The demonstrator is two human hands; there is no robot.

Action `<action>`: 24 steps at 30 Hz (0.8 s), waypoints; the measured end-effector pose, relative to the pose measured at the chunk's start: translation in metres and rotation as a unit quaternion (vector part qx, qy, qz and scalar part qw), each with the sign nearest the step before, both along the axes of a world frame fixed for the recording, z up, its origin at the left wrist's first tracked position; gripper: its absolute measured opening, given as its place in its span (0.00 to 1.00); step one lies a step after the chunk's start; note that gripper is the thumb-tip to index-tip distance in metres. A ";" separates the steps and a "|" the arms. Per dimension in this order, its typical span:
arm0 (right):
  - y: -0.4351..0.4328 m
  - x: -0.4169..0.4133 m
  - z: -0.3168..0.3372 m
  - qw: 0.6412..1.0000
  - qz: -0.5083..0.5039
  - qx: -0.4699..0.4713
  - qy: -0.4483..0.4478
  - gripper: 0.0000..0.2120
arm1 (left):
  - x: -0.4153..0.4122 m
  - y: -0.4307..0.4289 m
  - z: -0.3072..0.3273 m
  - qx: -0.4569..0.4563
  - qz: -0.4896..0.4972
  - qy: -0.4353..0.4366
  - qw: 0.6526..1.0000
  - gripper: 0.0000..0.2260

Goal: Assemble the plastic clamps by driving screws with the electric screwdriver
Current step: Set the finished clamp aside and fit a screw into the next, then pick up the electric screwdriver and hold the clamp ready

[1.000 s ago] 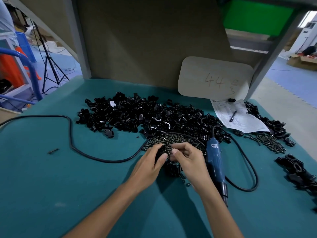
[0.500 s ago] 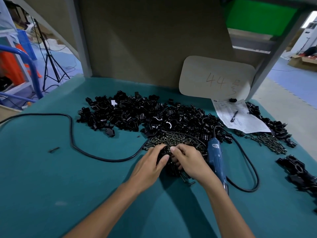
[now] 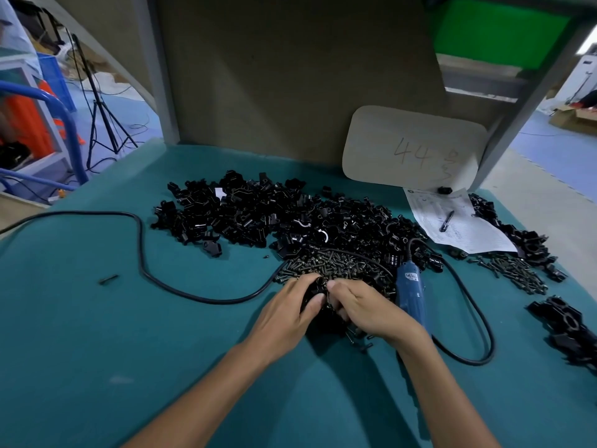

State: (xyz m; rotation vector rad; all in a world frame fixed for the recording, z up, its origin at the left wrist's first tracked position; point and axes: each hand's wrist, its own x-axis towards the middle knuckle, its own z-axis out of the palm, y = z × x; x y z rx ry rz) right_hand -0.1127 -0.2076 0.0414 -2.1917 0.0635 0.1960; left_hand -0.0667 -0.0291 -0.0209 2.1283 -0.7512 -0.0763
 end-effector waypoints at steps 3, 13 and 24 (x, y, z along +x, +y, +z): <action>0.002 -0.002 0.003 0.997 -0.010 -0.075 -0.022 0.27 | 0.001 0.001 -0.001 -0.004 -0.005 0.006 1.000 0.18; -0.073 -0.054 -0.011 0.922 -0.231 -0.297 0.088 0.40 | 0.002 -0.001 -0.006 -0.004 -0.004 0.016 1.000 0.23; -0.082 -0.060 0.000 0.815 -0.350 0.451 -0.103 0.15 | 0.002 -0.001 -0.007 0.010 -0.002 0.017 1.000 0.25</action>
